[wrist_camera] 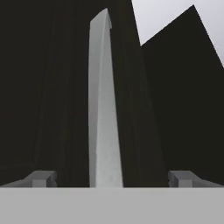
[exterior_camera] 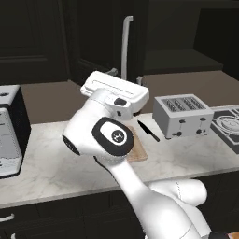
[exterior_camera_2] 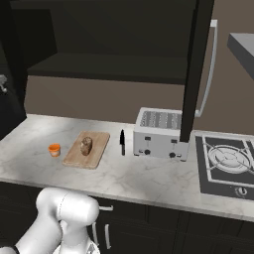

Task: Pick the bread, place it on the cutting board, pick the jam, place it on the counter, and close the cabinet.

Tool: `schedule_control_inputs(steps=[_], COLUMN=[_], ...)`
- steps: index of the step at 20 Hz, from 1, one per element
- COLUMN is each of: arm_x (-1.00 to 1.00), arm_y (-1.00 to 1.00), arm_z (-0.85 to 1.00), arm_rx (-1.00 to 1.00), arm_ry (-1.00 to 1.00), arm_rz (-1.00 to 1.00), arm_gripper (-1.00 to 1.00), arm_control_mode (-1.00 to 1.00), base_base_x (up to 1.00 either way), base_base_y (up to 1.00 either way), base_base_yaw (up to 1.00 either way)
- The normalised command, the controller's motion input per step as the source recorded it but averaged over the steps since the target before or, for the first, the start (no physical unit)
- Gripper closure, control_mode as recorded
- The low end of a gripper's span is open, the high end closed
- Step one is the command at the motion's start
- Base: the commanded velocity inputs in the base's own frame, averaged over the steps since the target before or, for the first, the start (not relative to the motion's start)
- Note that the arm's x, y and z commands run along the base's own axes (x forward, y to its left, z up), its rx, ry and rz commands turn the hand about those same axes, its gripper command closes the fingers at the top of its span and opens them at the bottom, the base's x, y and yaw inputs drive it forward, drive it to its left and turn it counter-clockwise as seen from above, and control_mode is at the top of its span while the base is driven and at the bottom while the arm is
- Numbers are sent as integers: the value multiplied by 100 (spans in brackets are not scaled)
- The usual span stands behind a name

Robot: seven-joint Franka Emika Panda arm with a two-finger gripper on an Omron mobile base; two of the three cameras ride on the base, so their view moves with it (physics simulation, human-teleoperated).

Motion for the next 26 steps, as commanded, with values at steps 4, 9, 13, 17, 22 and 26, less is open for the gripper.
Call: schedule_control_inputs(steps=[4,9,13,17,22,26], arm_x=[37,40,44,39,41,40], arm_y=[-31,-25,-18,-12,-10,-8], arm_z=[0,0,0,0,0,0], arm_rx=[0,0,0,0,0,0], arm_ry=[0,0,0,0,0,0], arm_rz=[16,14,11,10,8,8], arm_gripper=[-100,-100,-100,-100,-100,-100], arm_control_mode=[-100,-100,-100,-100,-100,-100], base_base_x=[0,0,0,0,0,0], base_base_y=[0,0,0,0,0,0], base_base_yaw=[0,0,0,0,0,0])
